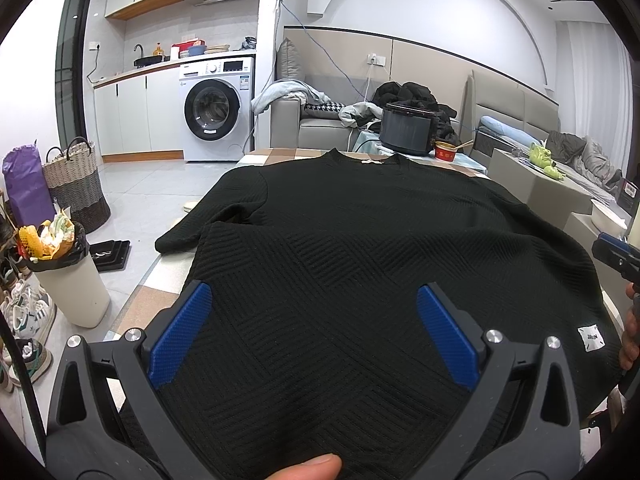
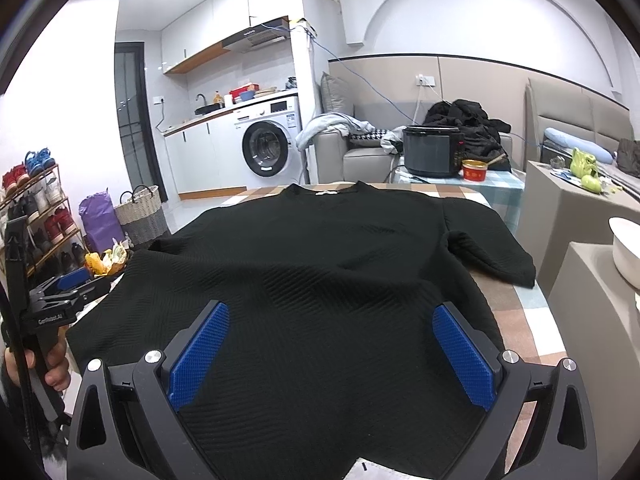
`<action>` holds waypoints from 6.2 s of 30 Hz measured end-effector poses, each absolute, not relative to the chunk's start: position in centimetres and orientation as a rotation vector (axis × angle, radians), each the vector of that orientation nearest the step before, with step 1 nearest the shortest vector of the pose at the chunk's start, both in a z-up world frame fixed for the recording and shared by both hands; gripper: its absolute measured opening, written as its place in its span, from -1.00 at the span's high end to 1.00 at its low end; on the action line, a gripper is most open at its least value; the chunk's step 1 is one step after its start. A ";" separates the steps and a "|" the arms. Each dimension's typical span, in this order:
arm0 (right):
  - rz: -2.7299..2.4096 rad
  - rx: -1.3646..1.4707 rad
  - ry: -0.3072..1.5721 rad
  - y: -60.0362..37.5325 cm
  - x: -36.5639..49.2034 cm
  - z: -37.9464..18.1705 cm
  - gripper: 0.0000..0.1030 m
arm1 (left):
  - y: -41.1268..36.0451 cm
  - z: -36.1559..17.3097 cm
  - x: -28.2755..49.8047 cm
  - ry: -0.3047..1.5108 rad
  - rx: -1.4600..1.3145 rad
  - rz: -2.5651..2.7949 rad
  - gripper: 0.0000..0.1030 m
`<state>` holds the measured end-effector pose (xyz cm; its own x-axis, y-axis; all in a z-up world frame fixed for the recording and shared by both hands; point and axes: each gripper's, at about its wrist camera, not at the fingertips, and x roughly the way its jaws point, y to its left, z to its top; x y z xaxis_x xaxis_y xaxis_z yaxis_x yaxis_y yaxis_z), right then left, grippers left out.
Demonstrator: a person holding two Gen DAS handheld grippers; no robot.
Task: Fold small clothes
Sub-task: 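Move the right gripper to the sleeve nearest it and grasp the cuff, then fold the held sleeve across the sweater body and open the right gripper, then grasp the other sleeve with the left gripper, fold it across the body, release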
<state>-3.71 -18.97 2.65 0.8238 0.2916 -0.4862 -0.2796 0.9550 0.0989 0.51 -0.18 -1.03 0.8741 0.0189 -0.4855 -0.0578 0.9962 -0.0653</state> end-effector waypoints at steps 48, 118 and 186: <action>-0.168 0.626 0.953 -36.3 17.5 -1.8 -0.57 | 7.4 -0.4 21.8 0.713 -0.238 0.176 -0.89; 0.247 0.168 0.976 -21.4 17.3 1.1 0.04 | 24.3 -10.5 24.0 0.880 -0.764 0.331 0.28; 0.106 0.311 0.922 -27.4 10.7 2.1 -0.17 | 2.4 1.6 37.2 0.799 -0.255 -0.068 -0.32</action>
